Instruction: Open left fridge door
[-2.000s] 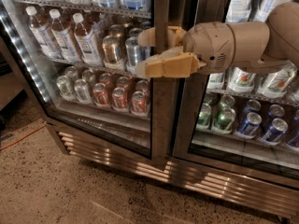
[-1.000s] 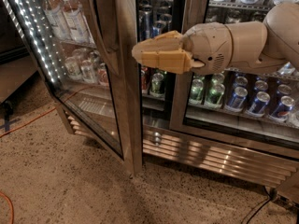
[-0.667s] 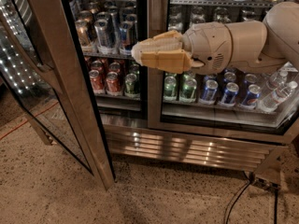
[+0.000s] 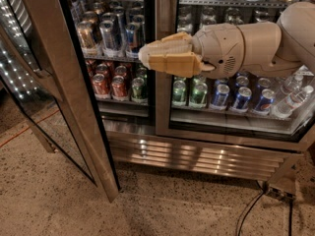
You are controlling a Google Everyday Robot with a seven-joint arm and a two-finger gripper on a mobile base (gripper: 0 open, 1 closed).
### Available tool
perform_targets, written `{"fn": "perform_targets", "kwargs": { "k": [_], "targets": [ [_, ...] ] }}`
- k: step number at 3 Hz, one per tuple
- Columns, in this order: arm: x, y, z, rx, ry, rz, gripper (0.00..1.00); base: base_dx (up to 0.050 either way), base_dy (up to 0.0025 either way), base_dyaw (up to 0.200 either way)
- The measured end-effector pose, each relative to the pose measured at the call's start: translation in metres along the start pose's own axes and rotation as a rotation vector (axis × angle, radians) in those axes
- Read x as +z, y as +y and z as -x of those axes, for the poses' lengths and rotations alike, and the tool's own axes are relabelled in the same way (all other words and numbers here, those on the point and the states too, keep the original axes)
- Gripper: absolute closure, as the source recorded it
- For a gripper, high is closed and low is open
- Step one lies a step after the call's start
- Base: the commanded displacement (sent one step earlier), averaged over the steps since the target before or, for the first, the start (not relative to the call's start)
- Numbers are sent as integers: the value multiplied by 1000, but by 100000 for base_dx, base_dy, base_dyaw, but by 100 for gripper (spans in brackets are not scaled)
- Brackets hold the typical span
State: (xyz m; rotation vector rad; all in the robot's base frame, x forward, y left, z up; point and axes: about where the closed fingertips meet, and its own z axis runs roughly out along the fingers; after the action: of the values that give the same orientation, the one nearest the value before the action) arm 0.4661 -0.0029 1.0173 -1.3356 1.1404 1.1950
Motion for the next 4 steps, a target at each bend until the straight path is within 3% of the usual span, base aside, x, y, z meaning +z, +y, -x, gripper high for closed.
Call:
{"fn": "perform_targets", "kwargs": {
  "k": [3,4],
  "targets": [
    [0,0,0,0,0,0,11,0,0,0],
    [0,0,0,0,0,1,0,0,0,0]
  ]
}}
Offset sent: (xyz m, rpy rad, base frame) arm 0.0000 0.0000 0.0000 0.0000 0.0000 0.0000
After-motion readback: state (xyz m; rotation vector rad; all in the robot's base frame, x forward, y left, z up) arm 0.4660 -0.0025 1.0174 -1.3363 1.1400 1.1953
